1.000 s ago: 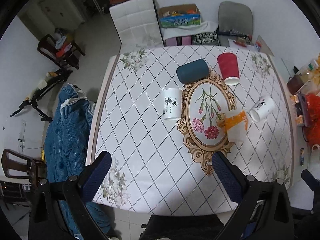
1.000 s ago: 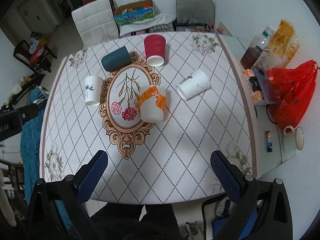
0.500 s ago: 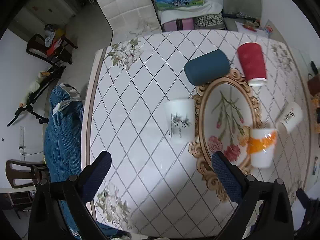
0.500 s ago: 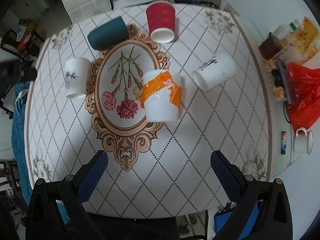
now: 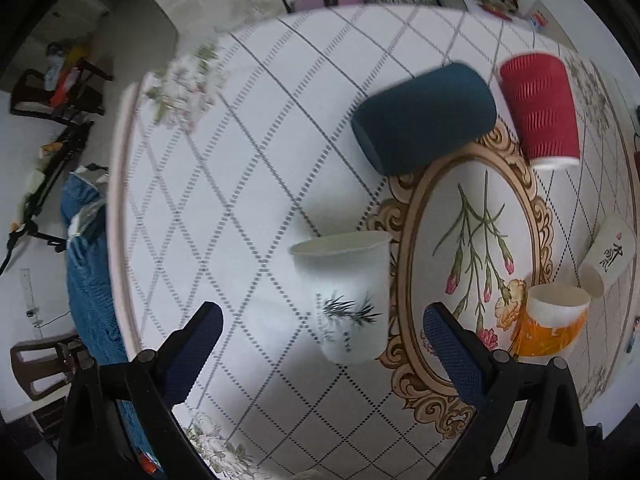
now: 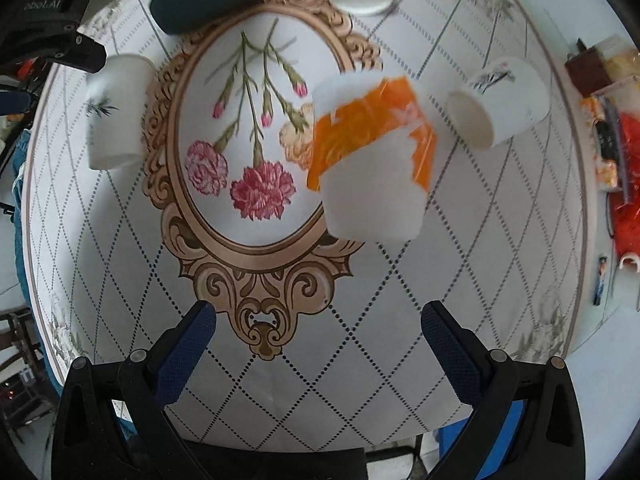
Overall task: Flip cup upside down
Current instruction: 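Move the left gripper toward the white plant-print paper cup, then close the left gripper around the white plant-print cup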
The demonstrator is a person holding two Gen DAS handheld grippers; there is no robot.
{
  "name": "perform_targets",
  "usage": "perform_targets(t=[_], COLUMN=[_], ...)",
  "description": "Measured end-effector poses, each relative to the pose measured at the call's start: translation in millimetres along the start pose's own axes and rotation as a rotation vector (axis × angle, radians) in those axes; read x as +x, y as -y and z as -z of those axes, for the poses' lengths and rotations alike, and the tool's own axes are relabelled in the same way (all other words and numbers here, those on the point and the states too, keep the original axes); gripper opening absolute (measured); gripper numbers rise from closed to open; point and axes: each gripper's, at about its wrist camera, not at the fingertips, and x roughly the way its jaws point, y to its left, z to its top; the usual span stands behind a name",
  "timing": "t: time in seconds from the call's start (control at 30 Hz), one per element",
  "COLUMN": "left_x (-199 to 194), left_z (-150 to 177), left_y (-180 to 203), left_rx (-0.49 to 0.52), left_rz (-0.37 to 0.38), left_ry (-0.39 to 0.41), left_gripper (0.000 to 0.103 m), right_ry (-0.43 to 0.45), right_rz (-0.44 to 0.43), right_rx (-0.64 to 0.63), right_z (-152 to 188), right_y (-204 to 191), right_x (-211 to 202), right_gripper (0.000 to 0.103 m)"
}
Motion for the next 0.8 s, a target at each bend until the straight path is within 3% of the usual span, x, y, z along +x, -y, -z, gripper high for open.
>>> perform_targets(t=[0.3, 0.53, 0.6, 0.73, 0.8], left_x=[39, 50, 53, 60, 64], left_z=[-3, -7, -10, -20, -23], left_y=[15, 20, 23, 27, 28], left_rx=[0.045, 0.059, 0.067, 0.084, 0.089], left_rz=[0.033, 0.066, 0.07, 0.063, 0.062], left_ry=[-0.091, -0.091, -0.084, -0.072, -0.071], left_gripper=[0.103, 0.101, 0.094, 0.09, 0.075], right_ry=[-0.076, -0.083, -0.086, -0.09, -0.091], right_rz=[-0.008, -0.001, 0.002, 0.003, 0.003], right_rx=[0.043, 0.059, 0.066, 0.082, 0.089], right_z=[-2, -3, -4, 1, 0], right_y=[1, -1, 0, 11, 13], right_x=[25, 27, 26, 31, 33], right_gripper=[0.103, 0.103, 0.103, 0.103, 0.103])
